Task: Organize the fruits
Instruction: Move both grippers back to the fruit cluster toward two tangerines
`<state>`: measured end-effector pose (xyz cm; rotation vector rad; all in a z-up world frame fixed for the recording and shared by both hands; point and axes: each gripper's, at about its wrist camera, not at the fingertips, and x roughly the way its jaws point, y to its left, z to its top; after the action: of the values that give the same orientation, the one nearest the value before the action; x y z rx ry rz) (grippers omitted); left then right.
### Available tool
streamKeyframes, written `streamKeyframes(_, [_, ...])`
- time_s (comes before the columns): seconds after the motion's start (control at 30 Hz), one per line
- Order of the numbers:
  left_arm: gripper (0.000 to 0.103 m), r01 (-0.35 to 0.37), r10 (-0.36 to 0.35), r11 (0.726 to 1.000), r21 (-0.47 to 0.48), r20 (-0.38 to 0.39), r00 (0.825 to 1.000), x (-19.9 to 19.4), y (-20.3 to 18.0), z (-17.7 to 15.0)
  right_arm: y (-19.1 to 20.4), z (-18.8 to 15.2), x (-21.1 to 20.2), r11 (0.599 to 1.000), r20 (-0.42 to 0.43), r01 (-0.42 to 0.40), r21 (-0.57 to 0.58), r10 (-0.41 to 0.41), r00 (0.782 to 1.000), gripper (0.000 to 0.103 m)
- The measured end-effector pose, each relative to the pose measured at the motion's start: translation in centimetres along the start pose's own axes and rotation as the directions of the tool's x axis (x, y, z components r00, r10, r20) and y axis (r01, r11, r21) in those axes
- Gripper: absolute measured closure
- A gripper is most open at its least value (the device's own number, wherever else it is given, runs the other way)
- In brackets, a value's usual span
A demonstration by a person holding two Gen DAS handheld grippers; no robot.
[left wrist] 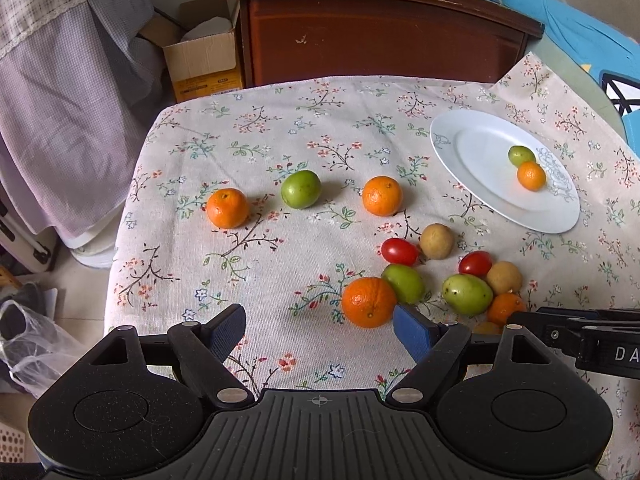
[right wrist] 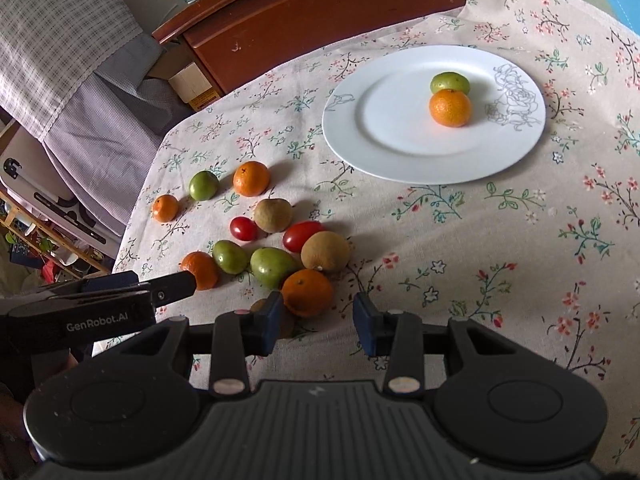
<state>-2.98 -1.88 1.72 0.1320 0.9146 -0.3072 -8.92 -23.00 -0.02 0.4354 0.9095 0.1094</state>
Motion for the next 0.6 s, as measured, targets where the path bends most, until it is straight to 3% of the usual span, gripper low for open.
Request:
streamKeyframes(0.37, [0.022, -0.005, 0.003, 0.997, 0.072, 0.033, 0.999, 0.7, -1.2, -0.4, 0.1, 0.1, 0.6, 1.000, 0.017, 0.000, -0.004, 0.000, 1.000, 0.063])
streamKeyframes(0.6, [0.025, -0.001, -0.001, 0.997, 0.071, 0.036, 0.999, 1.5, -1.3, -0.6, 0.3, 0.2, 0.8, 1.000, 0.025, -0.002, -0.020, 0.003, 1.000, 0.063])
